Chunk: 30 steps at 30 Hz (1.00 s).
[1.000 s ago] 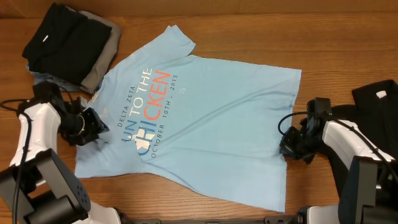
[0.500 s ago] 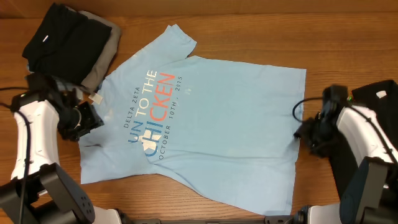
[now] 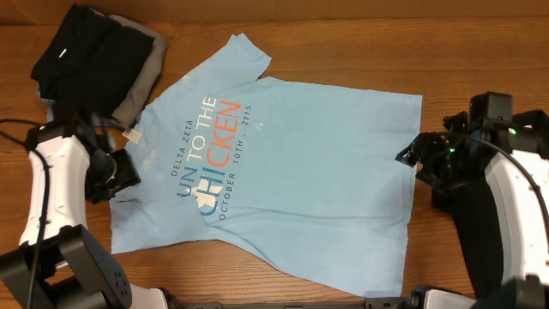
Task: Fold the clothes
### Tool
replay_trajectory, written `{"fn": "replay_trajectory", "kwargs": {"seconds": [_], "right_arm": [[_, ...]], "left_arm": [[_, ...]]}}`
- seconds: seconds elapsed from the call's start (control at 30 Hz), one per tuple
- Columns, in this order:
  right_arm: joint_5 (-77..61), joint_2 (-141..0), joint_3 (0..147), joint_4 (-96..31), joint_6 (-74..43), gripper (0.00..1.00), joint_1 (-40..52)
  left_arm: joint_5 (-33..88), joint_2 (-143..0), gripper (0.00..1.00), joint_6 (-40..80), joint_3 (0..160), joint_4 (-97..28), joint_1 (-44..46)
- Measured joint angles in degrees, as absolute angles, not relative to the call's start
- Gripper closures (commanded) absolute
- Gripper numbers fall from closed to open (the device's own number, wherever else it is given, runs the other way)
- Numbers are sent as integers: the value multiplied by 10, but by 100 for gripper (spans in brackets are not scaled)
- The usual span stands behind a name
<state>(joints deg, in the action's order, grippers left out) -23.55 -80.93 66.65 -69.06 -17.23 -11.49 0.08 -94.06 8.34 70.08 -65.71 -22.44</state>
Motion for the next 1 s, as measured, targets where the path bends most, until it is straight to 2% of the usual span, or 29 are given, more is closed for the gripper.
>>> {"fn": "replay_trajectory", "kwargs": {"seconds": [0.33,0.37,0.43,0.47,0.63,0.7,0.73,0.87,0.93,1.0], "right_arm": [[-251,-786,667,-717,-167,37,-115],[-251,-786,667,-717,-167,37,-115],[-251,-786,667,-718,-167,36,-115],[-251,-786,667,-718,-166,37,-115],[-251,-786,667,-718,-167,37,-115],[-251,-786,667,-718,-167,37,-115],[-252,-786,667,-718,-166,37,-115],[-252,-786,667,-718,-166,37,-115],[-251,-786,667,-718,-166,37,-115],[-252,-786,667,-718,-166,37,-115]], "left_arm": [[-3,-945,45,106,579,-529,-259],[0,-948,47,106,572,-518,-259],[5,-954,60,106,560,-503,-259],[5,-956,62,106,555,-500,-259],[8,-962,56,104,542,-490,-259],[8,-962,58,104,537,-472,-259],[8,-963,60,104,533,-462,-259],[8,-964,85,104,514,-454,-259],[12,-964,91,103,512,-454,-259],[16,-964,91,102,512,-456,-259]]}}
